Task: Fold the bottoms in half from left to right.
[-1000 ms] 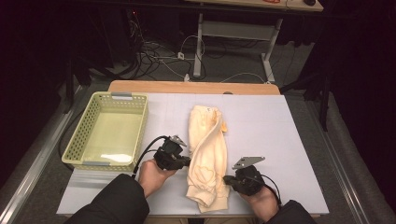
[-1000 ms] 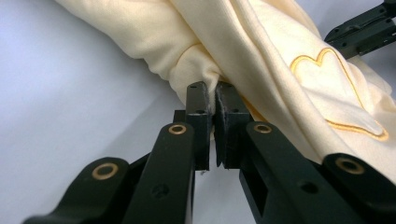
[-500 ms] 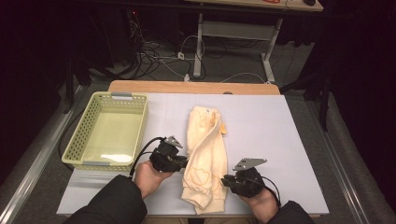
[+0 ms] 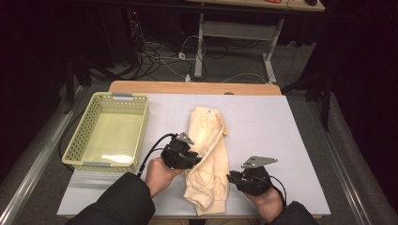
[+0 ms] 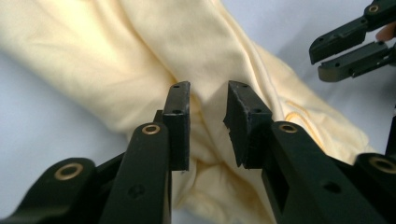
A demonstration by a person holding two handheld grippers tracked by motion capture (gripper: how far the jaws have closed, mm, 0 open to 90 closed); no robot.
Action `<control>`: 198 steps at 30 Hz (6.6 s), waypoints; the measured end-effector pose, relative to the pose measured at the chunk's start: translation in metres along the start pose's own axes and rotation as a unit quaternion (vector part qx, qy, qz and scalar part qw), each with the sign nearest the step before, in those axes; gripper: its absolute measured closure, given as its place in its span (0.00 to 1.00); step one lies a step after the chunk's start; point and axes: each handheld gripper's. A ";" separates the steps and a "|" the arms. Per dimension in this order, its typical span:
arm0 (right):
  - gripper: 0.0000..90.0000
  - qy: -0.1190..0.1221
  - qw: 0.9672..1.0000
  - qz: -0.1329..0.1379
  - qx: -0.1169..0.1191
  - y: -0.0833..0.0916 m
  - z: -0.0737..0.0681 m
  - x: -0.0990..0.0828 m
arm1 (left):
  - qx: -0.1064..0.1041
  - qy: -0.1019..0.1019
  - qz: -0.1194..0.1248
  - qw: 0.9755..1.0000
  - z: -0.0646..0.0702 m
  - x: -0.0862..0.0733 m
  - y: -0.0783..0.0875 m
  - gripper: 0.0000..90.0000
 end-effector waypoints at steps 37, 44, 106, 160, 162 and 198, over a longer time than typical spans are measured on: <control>0.83 -0.005 1.000 0.007 -0.002 0.002 0.004 0.001 | -0.005 -0.012 -0.031 0.999 0.001 -0.003 0.011 0.86; 0.84 -0.004 1.000 0.008 -0.004 0.003 0.004 0.001 | -0.017 -0.007 -0.048 0.999 0.003 -0.015 0.001 0.92; 0.76 -0.016 0.999 -0.016 -0.032 -0.024 0.019 0.027 | 0.013 -0.016 -0.041 0.999 0.008 -0.021 -0.021 0.93; 1.00 0.029 0.998 -0.041 -0.032 -0.025 0.008 0.035 | 0.025 0.004 -0.022 0.999 -0.014 -0.037 0.032 0.93; 1.00 0.030 0.998 -0.044 -0.032 -0.026 0.007 0.034 | 0.019 0.012 -0.022 1.000 -0.017 -0.040 0.032 0.93; 0.95 0.005 0.998 -0.056 -0.019 -0.037 0.005 0.025 | 0.025 0.036 -0.041 0.998 -0.012 -0.045 0.003 0.83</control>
Point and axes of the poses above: each handheld gripper's, and its own axes: y roughly backward along the jaws, x roughly out of its top, z roughly to its right, and after that the axes turned 1 degree about -z, right-handed
